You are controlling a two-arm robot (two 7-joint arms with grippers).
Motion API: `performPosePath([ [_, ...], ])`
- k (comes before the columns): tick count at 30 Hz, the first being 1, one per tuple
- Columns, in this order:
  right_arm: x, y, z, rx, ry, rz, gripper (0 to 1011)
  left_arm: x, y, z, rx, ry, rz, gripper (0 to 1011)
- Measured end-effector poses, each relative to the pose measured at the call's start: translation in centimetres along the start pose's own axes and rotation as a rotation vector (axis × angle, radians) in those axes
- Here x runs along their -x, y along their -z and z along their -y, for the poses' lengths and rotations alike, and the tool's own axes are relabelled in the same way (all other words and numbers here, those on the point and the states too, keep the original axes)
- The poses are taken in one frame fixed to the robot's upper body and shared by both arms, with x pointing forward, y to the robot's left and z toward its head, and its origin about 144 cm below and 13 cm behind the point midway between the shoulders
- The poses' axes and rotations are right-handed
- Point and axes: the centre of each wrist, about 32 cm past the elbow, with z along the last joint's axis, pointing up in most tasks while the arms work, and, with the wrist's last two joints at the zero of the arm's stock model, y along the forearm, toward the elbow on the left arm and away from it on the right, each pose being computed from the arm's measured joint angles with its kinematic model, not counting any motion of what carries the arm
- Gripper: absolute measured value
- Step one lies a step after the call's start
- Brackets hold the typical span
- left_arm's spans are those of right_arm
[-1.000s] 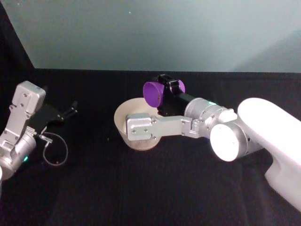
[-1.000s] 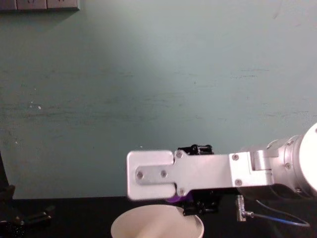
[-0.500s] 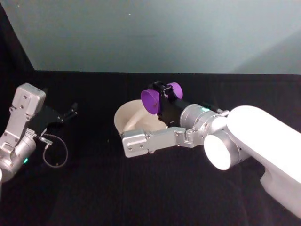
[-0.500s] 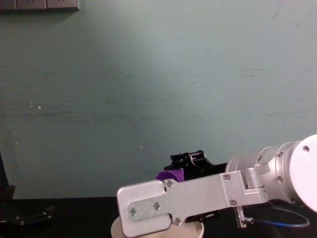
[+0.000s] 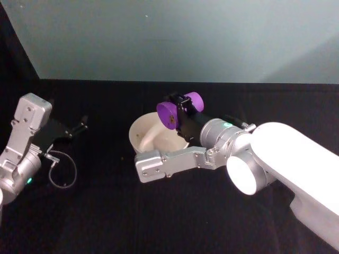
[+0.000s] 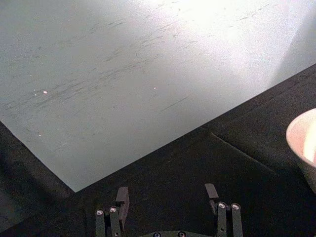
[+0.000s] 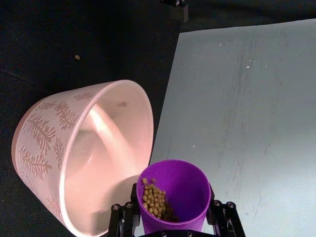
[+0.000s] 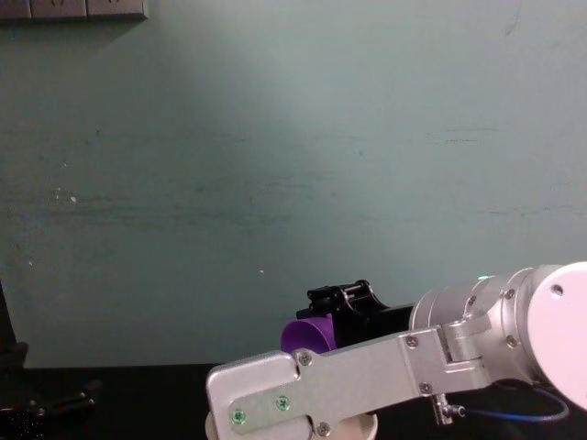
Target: Pick up the cup and pour the mung beans from the cup into the bowl.
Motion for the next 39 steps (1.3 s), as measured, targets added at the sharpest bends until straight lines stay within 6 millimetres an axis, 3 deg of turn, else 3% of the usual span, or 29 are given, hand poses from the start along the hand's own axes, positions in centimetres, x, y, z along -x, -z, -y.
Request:
performPosePath([
  [39,-0.08,-0.37,0.07,0.011,0.002,0.057,729,0.0,0.0,0.0,0.0,0.0,0.0,1000],
])
